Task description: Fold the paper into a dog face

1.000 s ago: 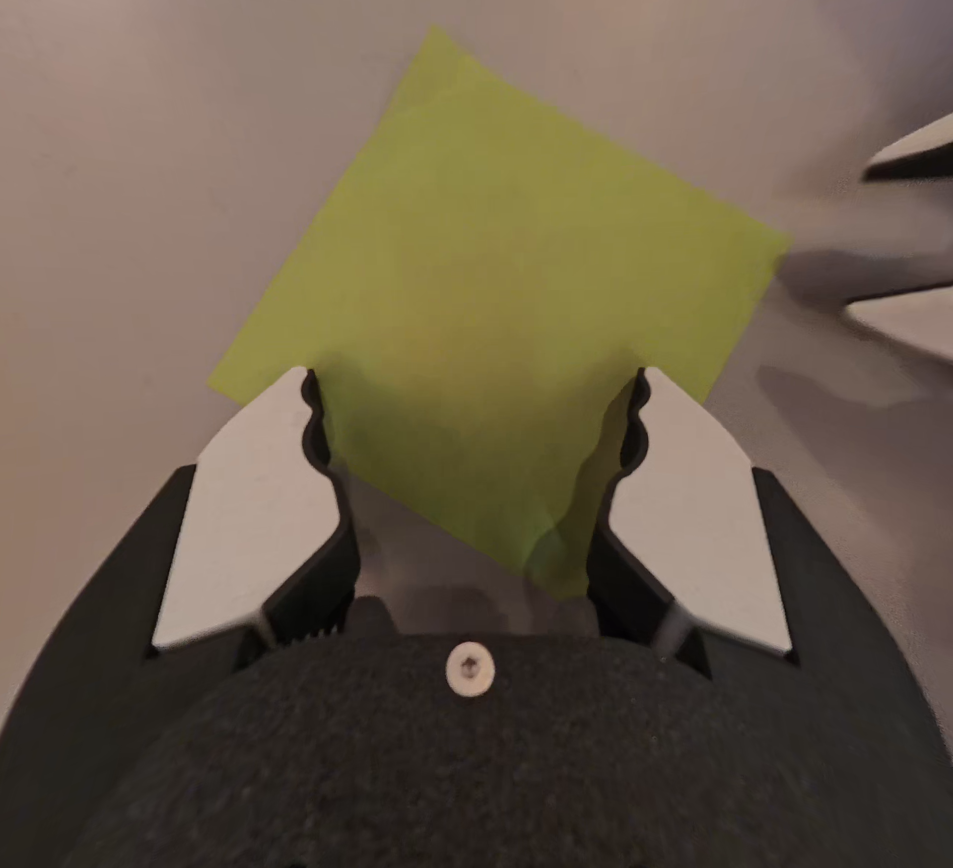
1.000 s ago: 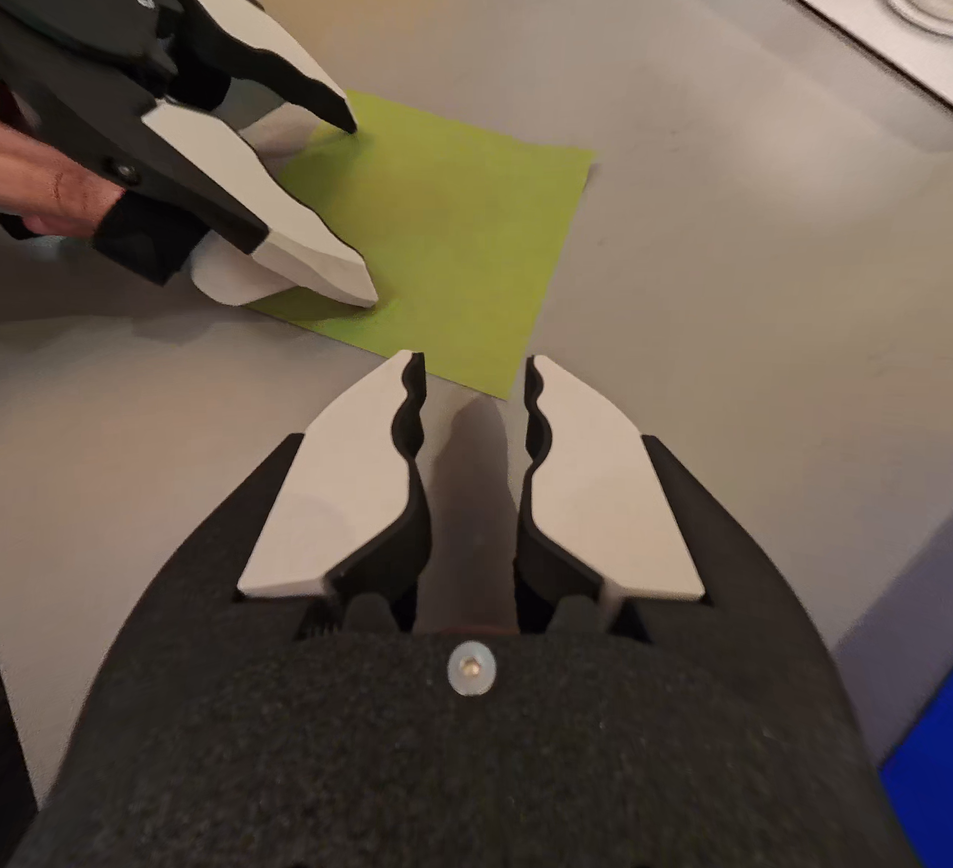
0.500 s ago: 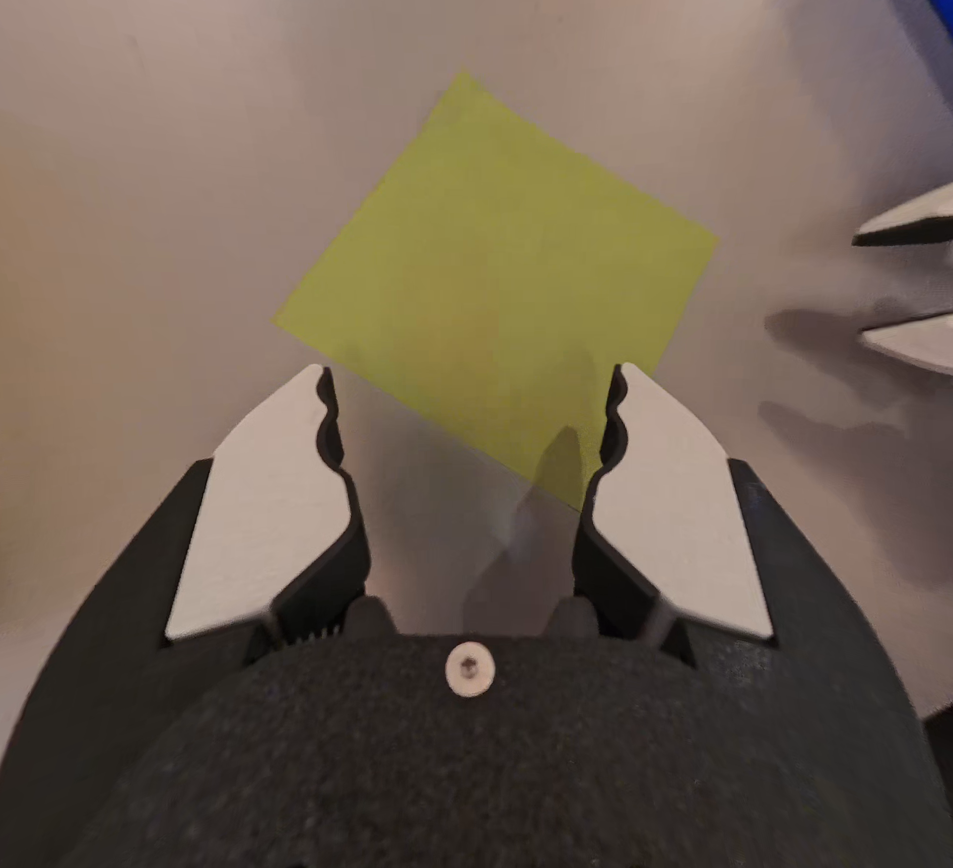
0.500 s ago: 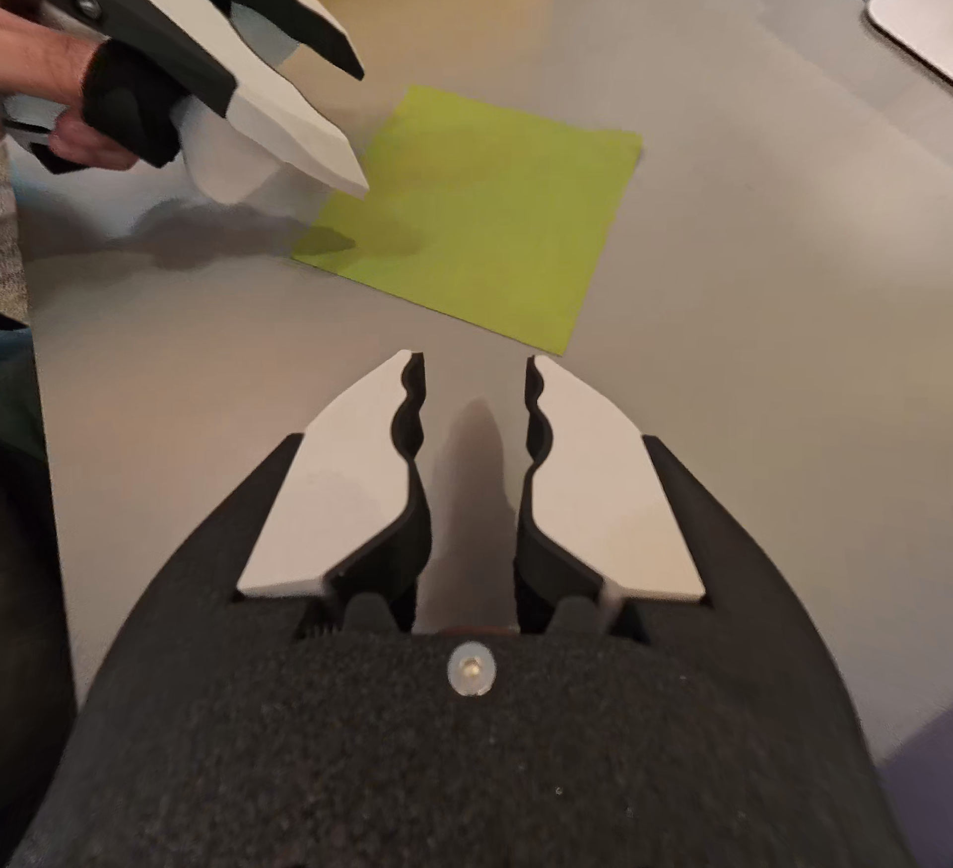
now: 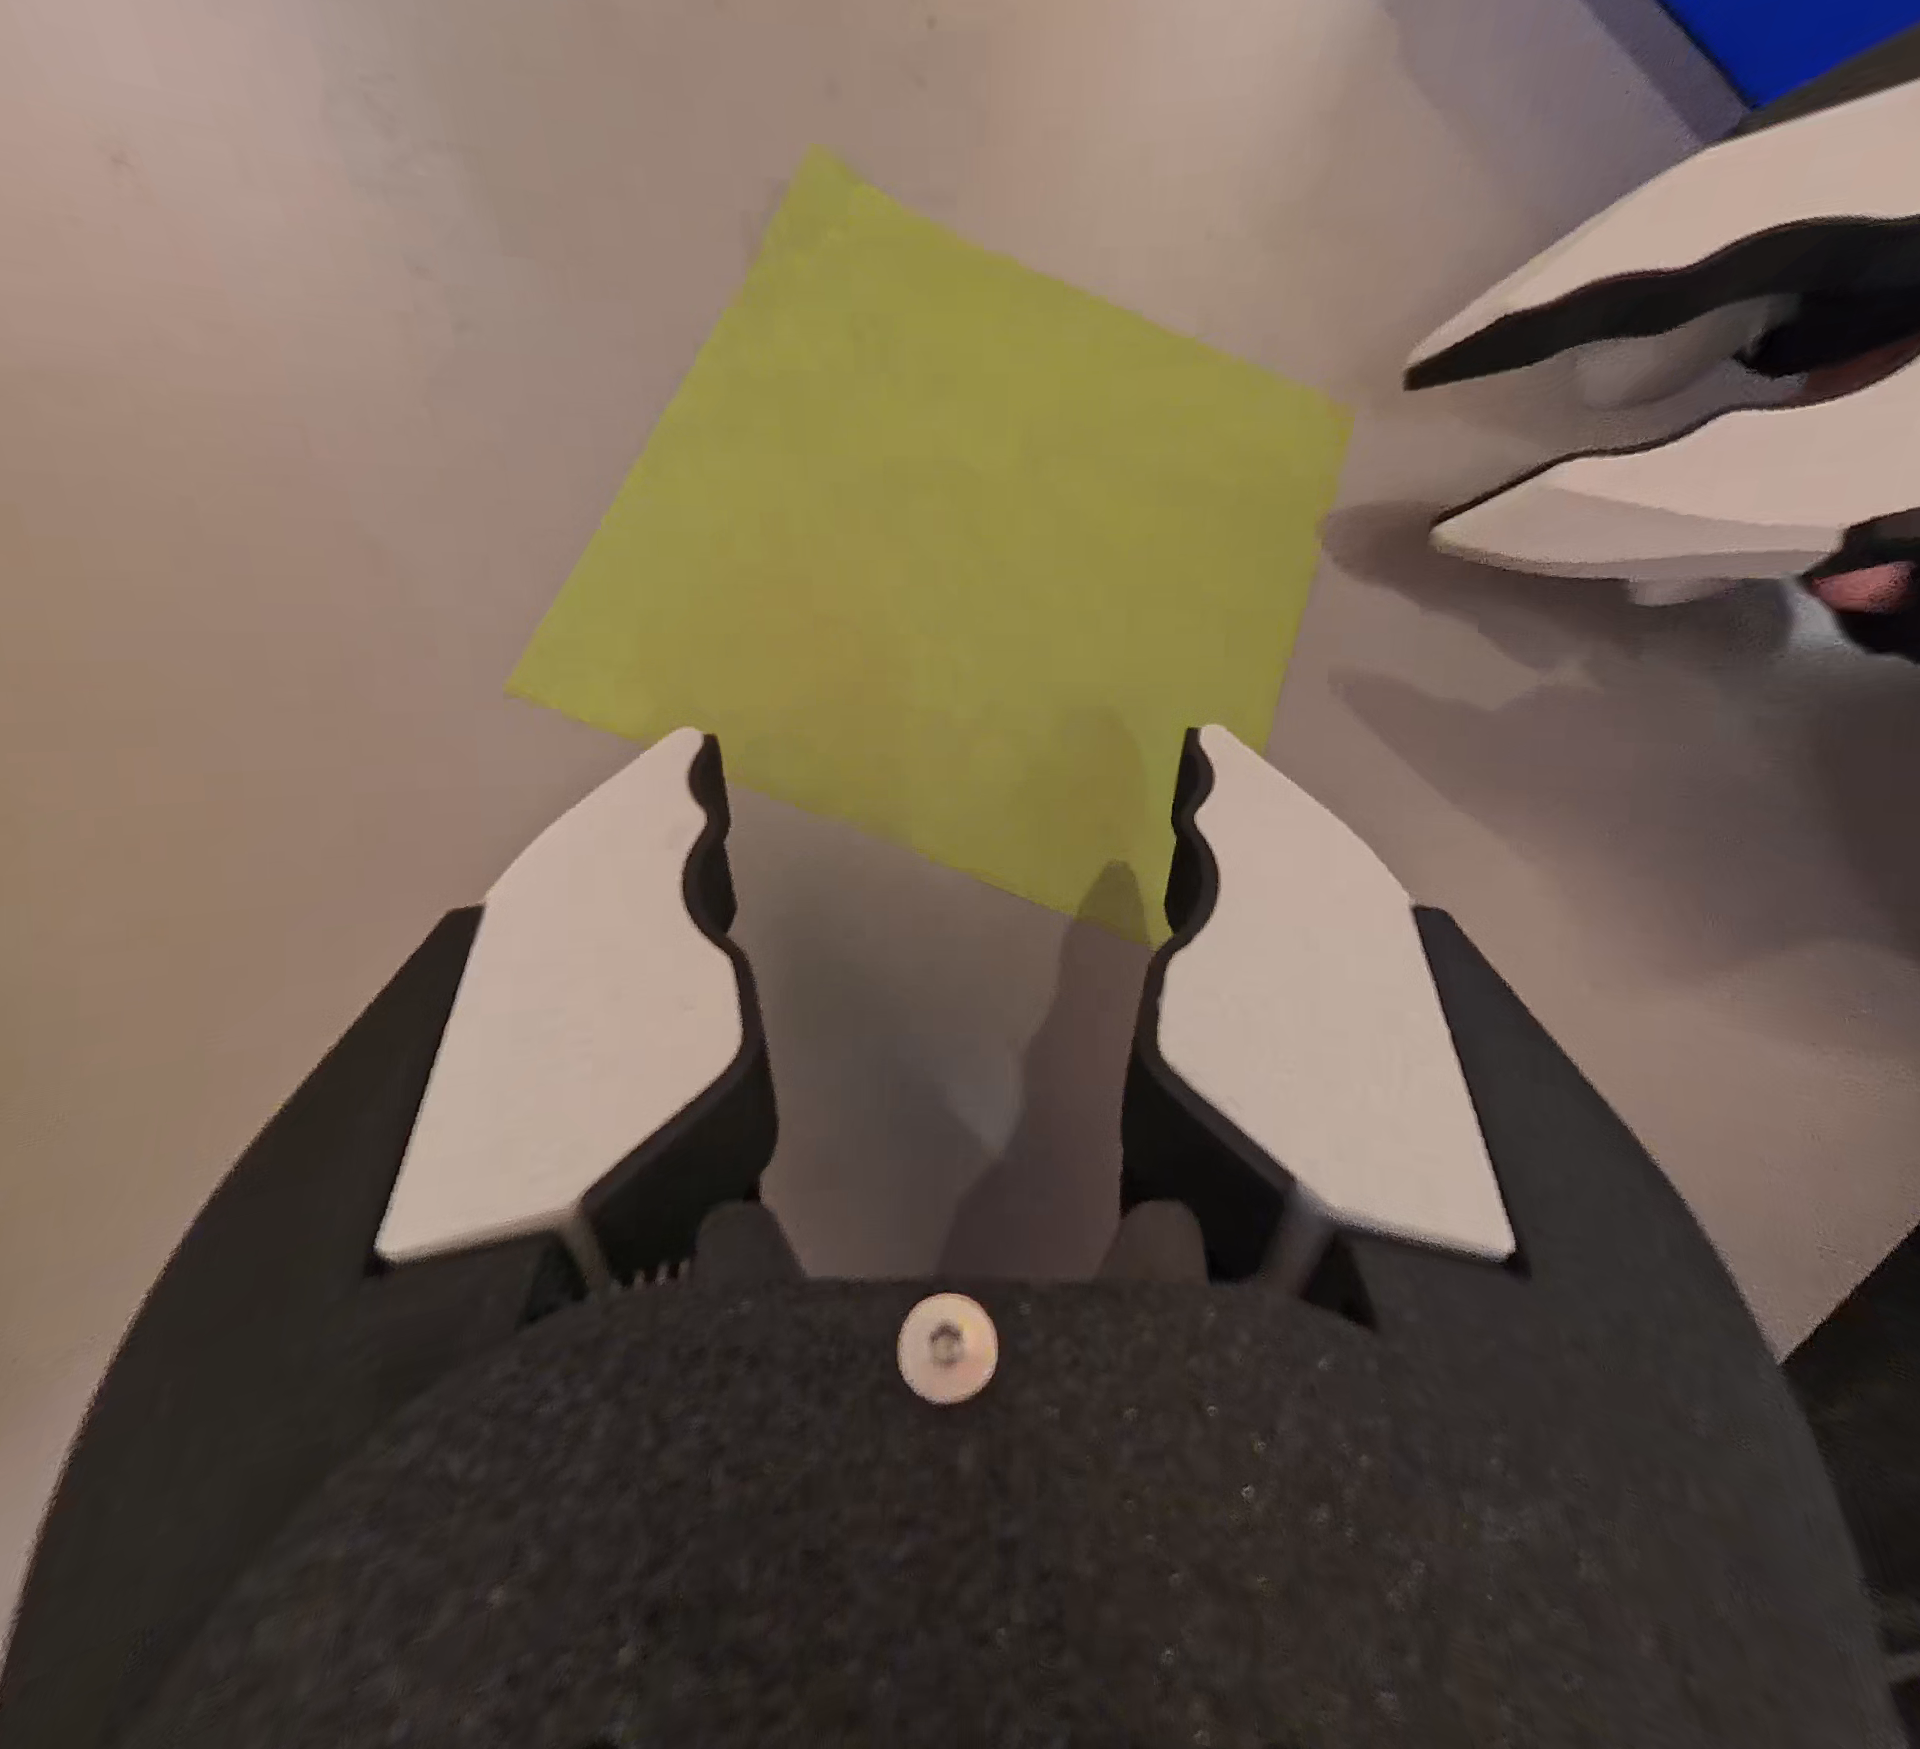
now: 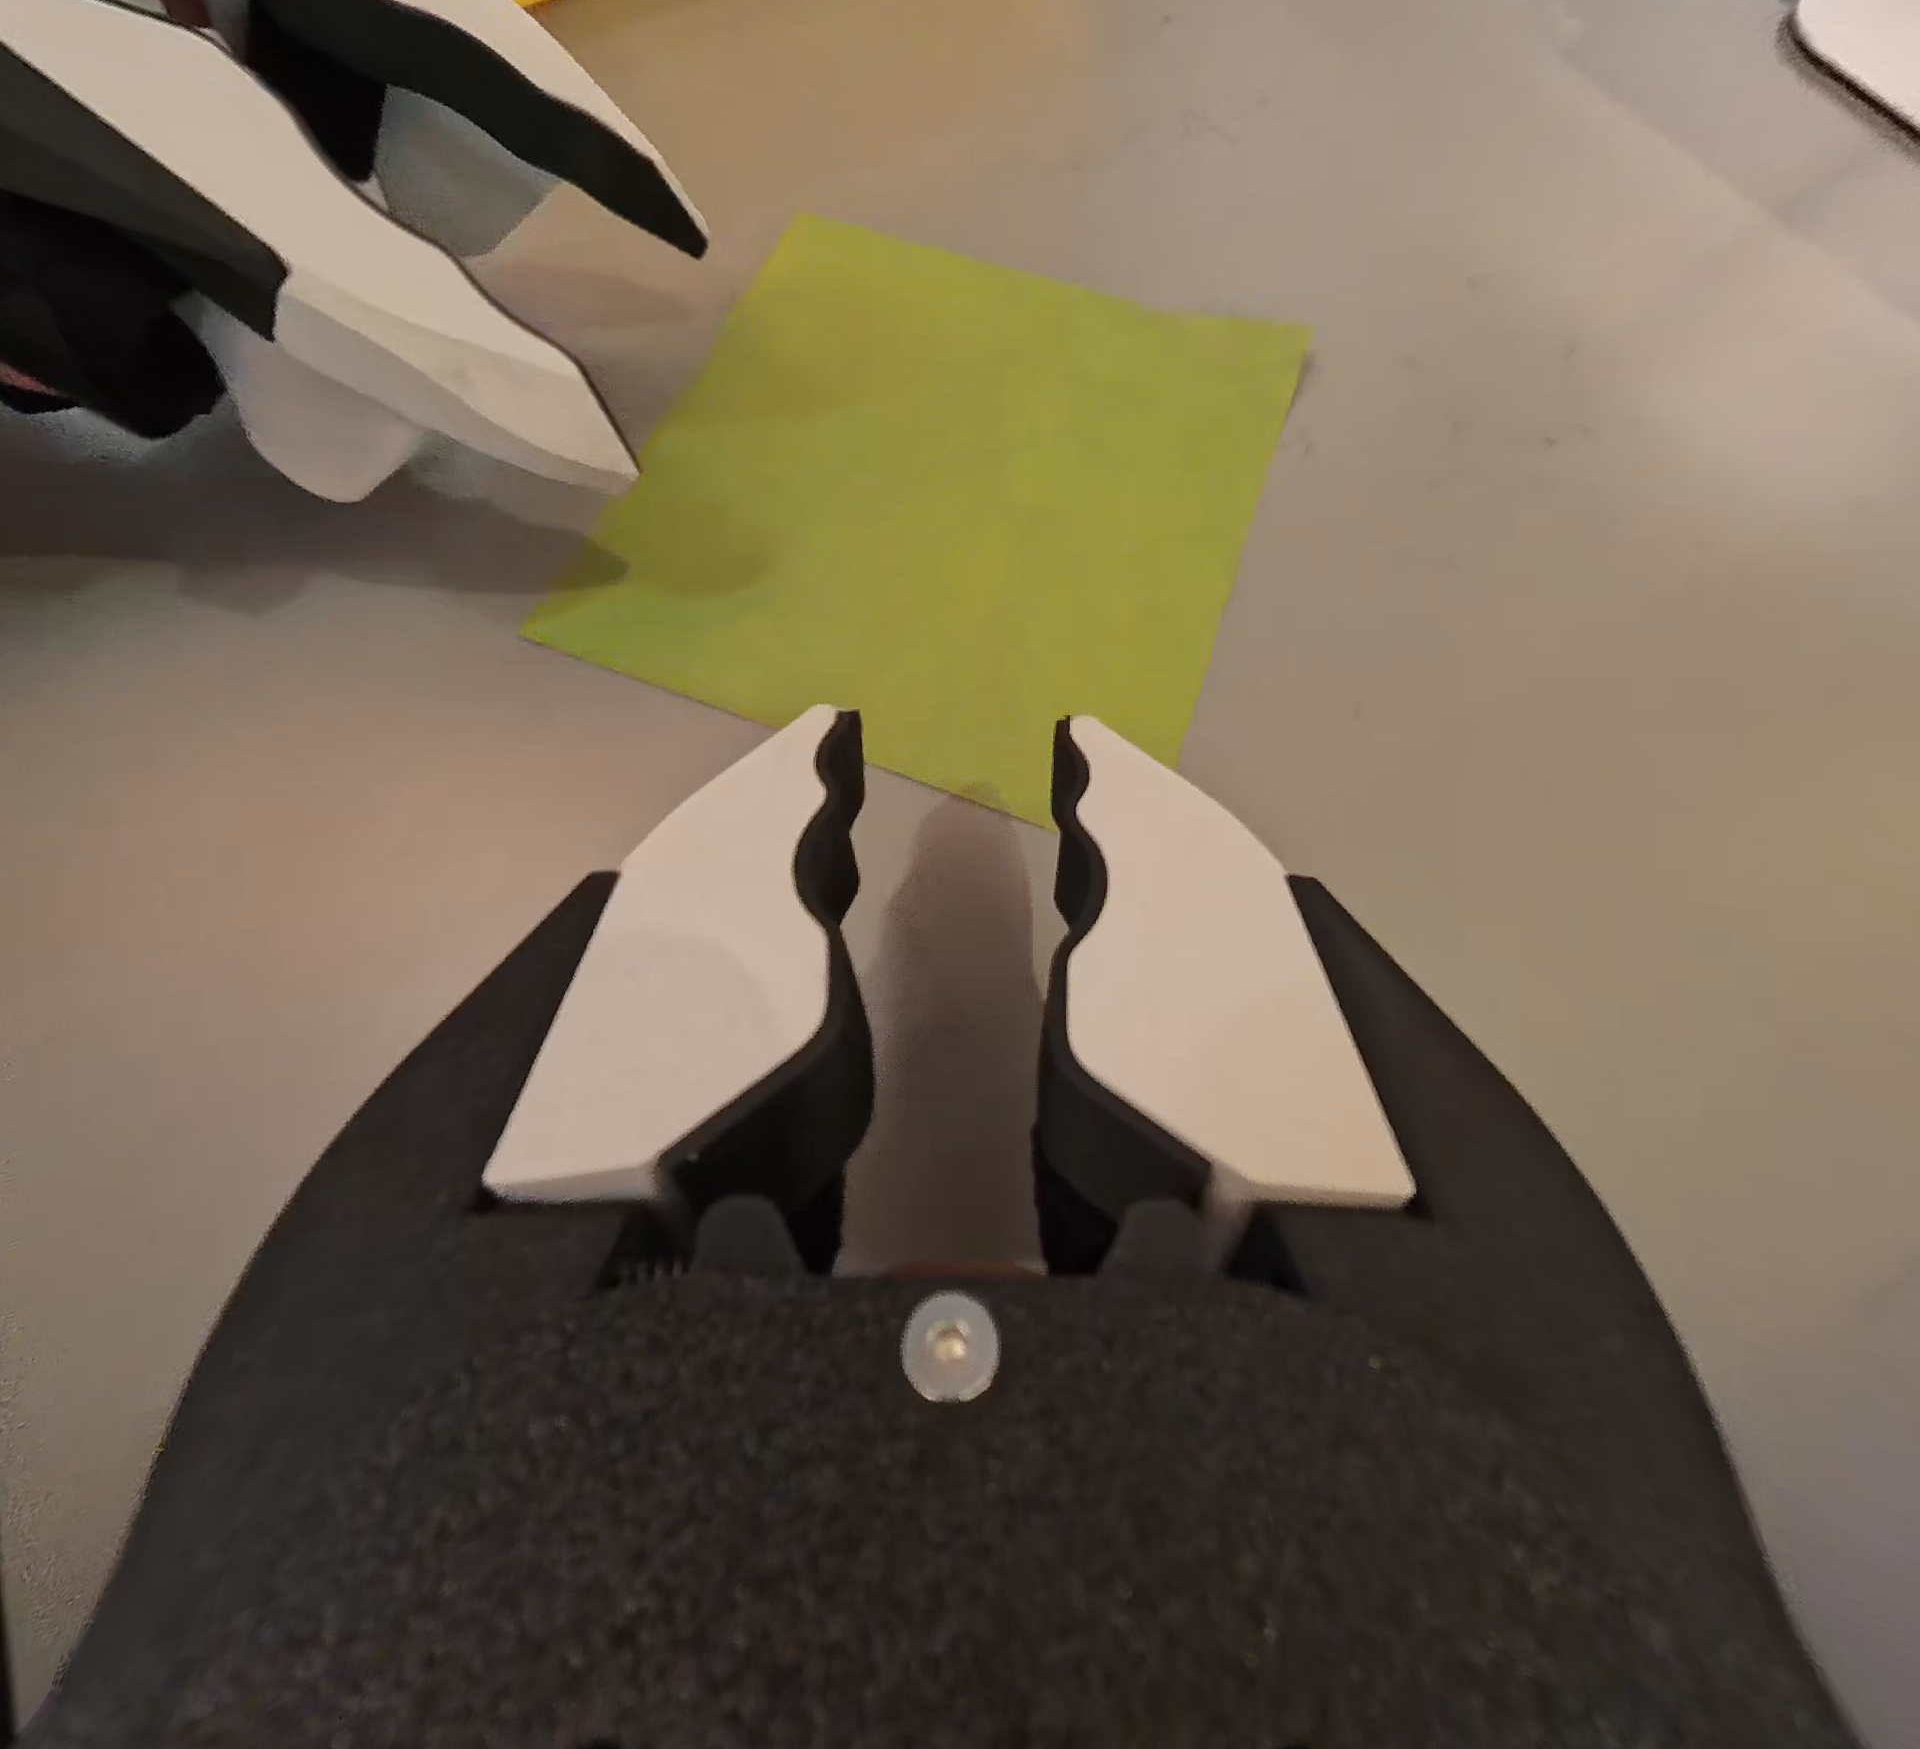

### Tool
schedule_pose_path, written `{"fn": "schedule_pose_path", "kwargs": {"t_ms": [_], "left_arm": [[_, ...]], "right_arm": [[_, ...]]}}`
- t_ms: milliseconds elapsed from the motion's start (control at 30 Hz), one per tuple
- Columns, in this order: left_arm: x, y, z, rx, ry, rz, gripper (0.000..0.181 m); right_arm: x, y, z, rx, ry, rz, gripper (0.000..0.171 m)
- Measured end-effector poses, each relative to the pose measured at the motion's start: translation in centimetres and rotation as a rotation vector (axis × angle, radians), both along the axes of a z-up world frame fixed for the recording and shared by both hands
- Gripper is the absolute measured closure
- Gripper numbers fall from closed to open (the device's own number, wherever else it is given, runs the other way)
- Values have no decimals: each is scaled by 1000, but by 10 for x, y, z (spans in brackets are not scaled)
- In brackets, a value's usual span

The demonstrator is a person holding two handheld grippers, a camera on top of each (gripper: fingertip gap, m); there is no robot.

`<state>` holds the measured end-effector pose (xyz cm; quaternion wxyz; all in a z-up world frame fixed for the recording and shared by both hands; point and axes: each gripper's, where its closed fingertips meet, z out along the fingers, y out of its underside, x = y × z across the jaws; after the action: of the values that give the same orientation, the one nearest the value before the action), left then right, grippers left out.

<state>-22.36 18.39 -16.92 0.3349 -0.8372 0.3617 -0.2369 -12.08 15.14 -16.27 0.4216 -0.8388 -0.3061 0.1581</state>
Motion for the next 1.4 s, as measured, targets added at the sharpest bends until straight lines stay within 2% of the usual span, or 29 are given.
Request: {"fn": "schedule_pose_path", "kwargs": {"t_ms": [100,200,400,500,600,767,833,1000,1100,1267,1400], "left_arm": [[8,5,-4,-39,-18,-36,101],[12,11,-2,-46,-30,-57,100],[14,6,13,-72,-74,-40,100],[14,6,10,-41,-48,-13,100],[18,2,1,-66,-37,21,97],[27,-2,-10,-72,-13,57,95],[29,-1,-16,-81,18,53,95],[39,9,-19,-69,68,45,96],[50,19,-22,-59,119,46,90],[63,38,-26,-24,191,71,90],[66,47,-21,-38,138,90,93]], "right_arm": [[-6,7,-13,-87,15,31,143],[3,16,-29,-175,-48,50,144],[31,26,-30,-217,-49,-7,146],[35,28,-30,-193,-68,-42,148],[32,25,-27,-183,-95,-51,140],[26,11,16,-35,40,-100,138],[31,1,22,27,56,-125,132],[41,-20,32,129,119,-150,134],[45,-20,33,134,138,-158,134],[48,-19,34,132,144,-156,134],[48,-24,29,116,139,-150,134]]}}
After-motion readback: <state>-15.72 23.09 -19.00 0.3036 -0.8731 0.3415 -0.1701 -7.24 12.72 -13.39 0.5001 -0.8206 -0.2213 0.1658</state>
